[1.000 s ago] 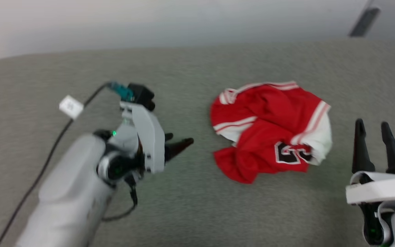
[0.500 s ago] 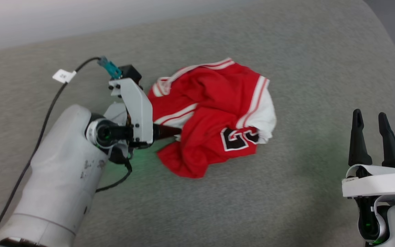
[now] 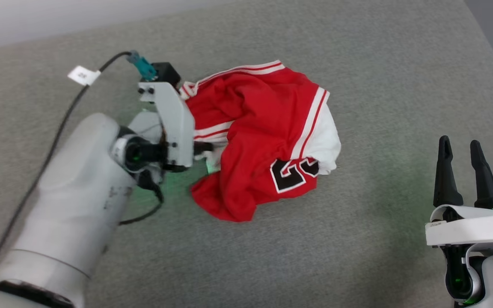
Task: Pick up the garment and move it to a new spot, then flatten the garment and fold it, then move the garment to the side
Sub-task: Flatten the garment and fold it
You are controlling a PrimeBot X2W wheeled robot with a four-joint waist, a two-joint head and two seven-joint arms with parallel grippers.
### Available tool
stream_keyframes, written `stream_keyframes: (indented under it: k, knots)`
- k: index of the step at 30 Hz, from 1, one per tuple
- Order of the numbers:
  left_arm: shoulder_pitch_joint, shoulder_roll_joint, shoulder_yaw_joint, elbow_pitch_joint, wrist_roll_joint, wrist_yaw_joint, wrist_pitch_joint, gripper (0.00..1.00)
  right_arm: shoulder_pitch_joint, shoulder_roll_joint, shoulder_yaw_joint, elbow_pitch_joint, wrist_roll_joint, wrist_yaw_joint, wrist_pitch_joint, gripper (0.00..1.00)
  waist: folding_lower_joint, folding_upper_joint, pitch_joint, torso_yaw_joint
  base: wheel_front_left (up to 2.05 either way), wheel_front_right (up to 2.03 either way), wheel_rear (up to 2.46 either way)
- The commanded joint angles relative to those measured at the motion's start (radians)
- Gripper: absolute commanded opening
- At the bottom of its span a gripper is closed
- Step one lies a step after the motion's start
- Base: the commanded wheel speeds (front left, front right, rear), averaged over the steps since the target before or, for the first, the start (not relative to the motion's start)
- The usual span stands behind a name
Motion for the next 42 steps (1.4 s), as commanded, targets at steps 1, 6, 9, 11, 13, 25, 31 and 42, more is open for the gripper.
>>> stream_keyframes:
  k: [1,6,9,11,13,25,31,42]
  knots:
    - [-0.008,0.047,-0.011,-0.006,0.004,0.004,0.012,0.0,0.003,0.002,0.002,0.0,-0.007,-0.001,-0.001,1.0,0.0,-0.0001,-0.021,0.032,0.0,0.0,0.0]
    - [-0.053,0.16,-0.076,-0.097,0.03,0.003,0.064,0.0,0.013,0.002,0.008,0.004,-0.006,-0.001,-0.001,1.0,0.0,-0.0001,-0.038,0.066,0.0,0.0,0.0]
    - [-0.084,0.252,-0.131,-0.146,0.077,0.003,0.088,0.0,0.012,0.002,0.014,0.005,0.0,-0.001,-0.001,1.0,0.0,-0.0001,-0.04,0.075,0.0,0.0,0.0]
    - [-0.103,0.31,-0.18,-0.176,0.133,0.003,0.087,0.0,0.01,0.002,0.017,0.005,0.002,-0.001,-0.001,1.0,0.0,-0.0001,-0.038,0.078,0.0,0.0,0.0]
    - [-0.123,0.365,-0.241,-0.207,0.196,0.003,0.067,0.0,0.004,0.002,0.022,0.005,0.004,-0.001,-0.001,1.0,0.0,-0.0001,-0.033,0.077,0.0,0.0,0.0]
    - [-0.113,0.427,-0.355,-0.051,0.285,0.003,-0.236,0.42,-0.002,0.002,0.041,0.005,0.005,-0.001,-0.001,1.0,0.0,-0.0001,-0.008,0.028,0.0,0.0,0.0]
    - [-0.083,0.402,-0.333,-0.01,0.232,0.003,-0.364,1.0,0.009,0.002,0.063,0.01,-0.041,-0.001,-0.001,1.0,0.0,-0.0001,-0.033,0.056,0.0,0.0,0.0]
    - [0.116,0.366,-0.245,-0.164,0.144,0.065,-0.78,1.0,-0.021,-0.166,0.2,0.059,-0.112,-0.001,0.016,1.0,0.0,-0.0001,-0.112,0.241,0.0,0.0,0.0]
